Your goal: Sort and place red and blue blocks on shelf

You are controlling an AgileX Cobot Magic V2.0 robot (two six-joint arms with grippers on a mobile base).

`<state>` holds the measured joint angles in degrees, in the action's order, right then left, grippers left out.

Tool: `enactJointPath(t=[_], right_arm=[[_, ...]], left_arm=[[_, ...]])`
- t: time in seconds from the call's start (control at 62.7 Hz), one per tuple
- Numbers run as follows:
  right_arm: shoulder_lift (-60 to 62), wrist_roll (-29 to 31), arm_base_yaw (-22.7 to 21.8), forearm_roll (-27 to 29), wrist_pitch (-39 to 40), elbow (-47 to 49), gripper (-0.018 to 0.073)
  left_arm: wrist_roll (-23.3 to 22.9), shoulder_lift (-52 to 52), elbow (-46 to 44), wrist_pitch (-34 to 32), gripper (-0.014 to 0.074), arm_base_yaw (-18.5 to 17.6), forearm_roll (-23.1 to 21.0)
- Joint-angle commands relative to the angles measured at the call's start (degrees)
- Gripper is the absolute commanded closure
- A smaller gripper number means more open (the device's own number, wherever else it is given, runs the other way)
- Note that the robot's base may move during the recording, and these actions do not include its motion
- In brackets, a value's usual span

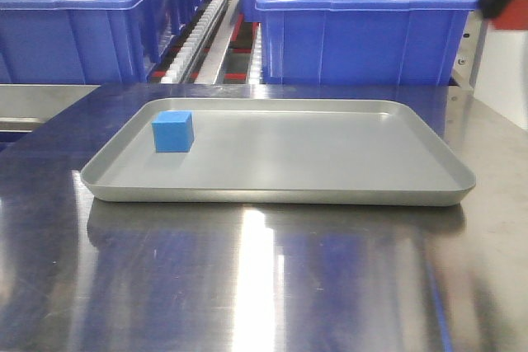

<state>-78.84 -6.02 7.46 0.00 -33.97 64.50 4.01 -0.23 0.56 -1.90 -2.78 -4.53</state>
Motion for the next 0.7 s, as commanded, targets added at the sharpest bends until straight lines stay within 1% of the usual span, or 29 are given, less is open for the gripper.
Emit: enactJointPath(t=[0.0, 0.096, 0.239, 0.287, 0.383, 0.685], right_arm=[[7.8, 4.8, -2.6, 3.0, 9.4, -4.0, 0.0503], [12.9, 9.1, -4.5, 5.2, 14.7, -10.0, 0.0503], [20.1, 9.1, -4.8, 5.3, 19.3, -16.9, 0.0503], [22.5, 8.7, -4.7, 5.5, 19.8, -18.7, 0.0503], [27.5, 6.0, -4.7, 5.6, 20.1, -22.5, 0.0503], [46.7, 6.0, -4.7, 5.5, 20.2, -35.3, 0.0503]], left_arm=[[-0.4, -1.2, 2.5, -4.9, 0.0472, 0.0, -0.4], [-0.4, -1.2, 2.5, -4.9, 0.0472, 0.0, -0.4], [-0.4, -1.2, 2.5, -4.9, 0.0472, 0.0, -0.4], [-0.4, -1.2, 2.5, -4.9, 0.0472, 0.0, -0.4], [-0.4, -1.2, 2.5, -4.9, 0.0472, 0.0, -0.4], [-0.4, -1.2, 2.5, -4.9, 0.0472, 0.0, -0.4]])
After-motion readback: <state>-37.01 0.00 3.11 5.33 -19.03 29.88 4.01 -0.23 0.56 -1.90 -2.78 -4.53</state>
